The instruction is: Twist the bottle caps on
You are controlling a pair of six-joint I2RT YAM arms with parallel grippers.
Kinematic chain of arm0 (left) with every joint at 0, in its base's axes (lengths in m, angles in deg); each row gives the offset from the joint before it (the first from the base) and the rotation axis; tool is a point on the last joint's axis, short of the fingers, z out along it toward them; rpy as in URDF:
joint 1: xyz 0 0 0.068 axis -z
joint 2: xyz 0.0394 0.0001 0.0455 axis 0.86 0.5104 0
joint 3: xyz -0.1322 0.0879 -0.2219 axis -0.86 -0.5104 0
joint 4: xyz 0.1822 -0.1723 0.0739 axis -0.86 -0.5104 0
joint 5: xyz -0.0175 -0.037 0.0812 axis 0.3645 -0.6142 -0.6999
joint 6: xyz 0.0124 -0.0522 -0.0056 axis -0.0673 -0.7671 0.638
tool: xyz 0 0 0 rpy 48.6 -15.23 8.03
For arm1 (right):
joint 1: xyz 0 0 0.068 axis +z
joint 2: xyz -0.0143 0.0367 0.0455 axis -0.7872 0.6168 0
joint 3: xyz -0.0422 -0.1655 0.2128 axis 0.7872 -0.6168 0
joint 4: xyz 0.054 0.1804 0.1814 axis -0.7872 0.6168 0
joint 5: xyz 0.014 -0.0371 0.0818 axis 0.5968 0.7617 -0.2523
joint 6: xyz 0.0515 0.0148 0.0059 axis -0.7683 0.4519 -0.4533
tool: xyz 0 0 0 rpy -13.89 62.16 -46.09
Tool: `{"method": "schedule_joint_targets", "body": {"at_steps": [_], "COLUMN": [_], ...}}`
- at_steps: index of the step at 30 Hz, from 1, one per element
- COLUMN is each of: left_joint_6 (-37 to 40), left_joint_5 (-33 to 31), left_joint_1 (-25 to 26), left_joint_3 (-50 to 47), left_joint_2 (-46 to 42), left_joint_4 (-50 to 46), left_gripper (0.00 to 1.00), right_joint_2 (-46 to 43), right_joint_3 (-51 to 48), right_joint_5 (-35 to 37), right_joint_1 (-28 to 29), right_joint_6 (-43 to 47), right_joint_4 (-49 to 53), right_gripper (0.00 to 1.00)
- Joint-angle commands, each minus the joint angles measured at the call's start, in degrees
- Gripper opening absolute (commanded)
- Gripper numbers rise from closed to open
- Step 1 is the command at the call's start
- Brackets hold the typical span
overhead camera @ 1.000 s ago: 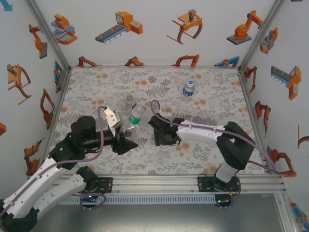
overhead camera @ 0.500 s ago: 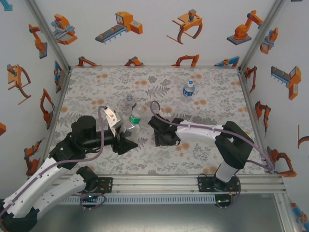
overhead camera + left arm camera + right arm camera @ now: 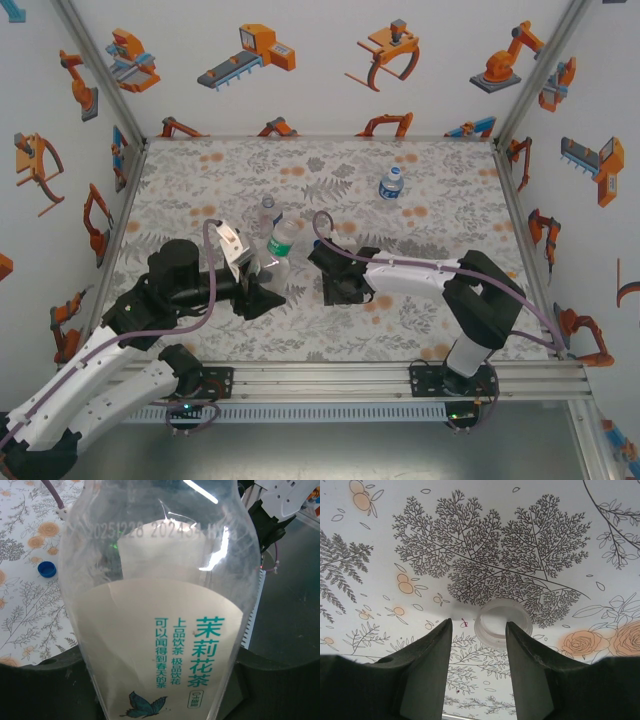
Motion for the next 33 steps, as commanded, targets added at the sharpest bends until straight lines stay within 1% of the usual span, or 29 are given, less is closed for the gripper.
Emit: {"method": "schedule_joint_targets", "body": {"at_steps": [1, 5, 12, 33], "left_joint_6": [-0.02, -0.09, -0.07, -0.21], "left_joint_5": [0.09, 0.20, 0.28, 0.59], "left_joint_1": [-0.02, -0.06, -0.05, -0.02], "left_joint_3": [-0.18, 0.00, 0.15, 0.18], "left_joint_2": [0.01, 0.53, 1.19, 1.57], "left_joint_4": [0.91, 1.16, 1.46, 1.79], "left_gripper": [0.00, 0.00, 0.00, 0.00], "right_joint_2": [-1.54, -3.13, -4.35, -0.86], "right_joint_3": [0.92, 3.04, 2.80, 0.27], "right_joint_5": [0.48, 2.08, 3.97, 2.32], "right_joint_1": [-0.09, -0.04, -0.12, -0.61], "right_joint_6": [-0.35, 0.84, 1.12, 0.43], "right_joint_4": [0.57, 3.47, 5.49, 3.34], "right_gripper": [0.46, 0.49, 0.55, 0.55]}}
